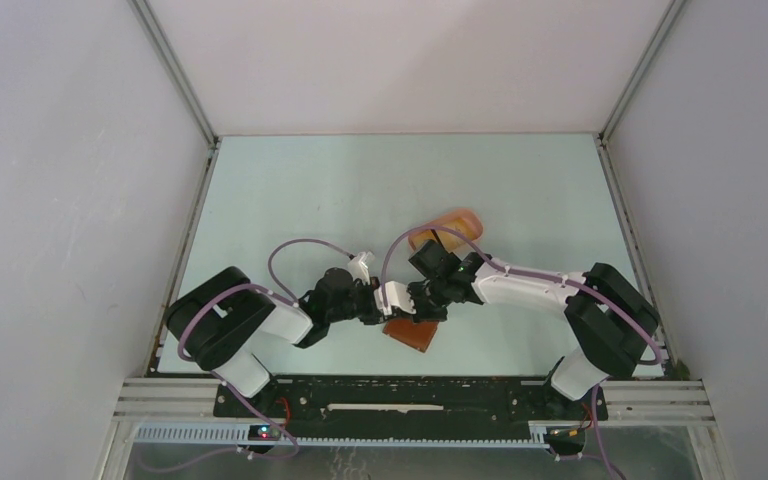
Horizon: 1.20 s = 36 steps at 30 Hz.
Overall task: Put the credit cards into the card holder
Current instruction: Close the card holder at the center of the board.
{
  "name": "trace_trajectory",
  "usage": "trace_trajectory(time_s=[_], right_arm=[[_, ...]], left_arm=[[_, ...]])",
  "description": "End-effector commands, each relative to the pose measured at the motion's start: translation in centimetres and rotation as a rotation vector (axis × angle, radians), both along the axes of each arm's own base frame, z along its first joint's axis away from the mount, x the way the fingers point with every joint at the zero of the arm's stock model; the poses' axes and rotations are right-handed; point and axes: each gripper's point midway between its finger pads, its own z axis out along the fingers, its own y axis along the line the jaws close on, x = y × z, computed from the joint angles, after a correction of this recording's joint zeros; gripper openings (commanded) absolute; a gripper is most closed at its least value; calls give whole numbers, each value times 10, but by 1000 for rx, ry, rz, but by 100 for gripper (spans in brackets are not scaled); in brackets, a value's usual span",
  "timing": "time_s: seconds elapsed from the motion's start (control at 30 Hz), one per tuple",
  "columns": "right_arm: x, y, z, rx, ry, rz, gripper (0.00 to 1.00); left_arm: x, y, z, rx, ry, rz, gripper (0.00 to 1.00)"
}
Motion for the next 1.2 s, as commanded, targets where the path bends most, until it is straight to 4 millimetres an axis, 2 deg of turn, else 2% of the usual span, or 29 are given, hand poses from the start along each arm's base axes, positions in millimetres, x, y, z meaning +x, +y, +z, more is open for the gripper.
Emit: trace_trajectory(time_s=[0.0, 0.13, 0.3, 0.5, 0.93, 1.17], right_arm=[[-6, 10, 5, 19, 14, 26, 0], [-11, 6, -1, -15, 35, 40, 0], [-7, 4, -12, -70, 60, 7, 0], [-4, 4, -16, -95, 85, -26, 0], [-4, 3, -18, -106, 100, -31, 0], [-4, 2, -18, -106, 100, -32, 0]], left_arm=[[0, 5, -17, 61, 42, 10, 1], [0, 4, -16, 59, 42, 6, 1], [0, 2, -14, 50, 41, -1, 1], [-2, 0, -10, 24, 40, -9, 1], [-1, -21, 40, -211, 33, -26, 3], [0, -28, 25, -217, 94, -19, 3]])
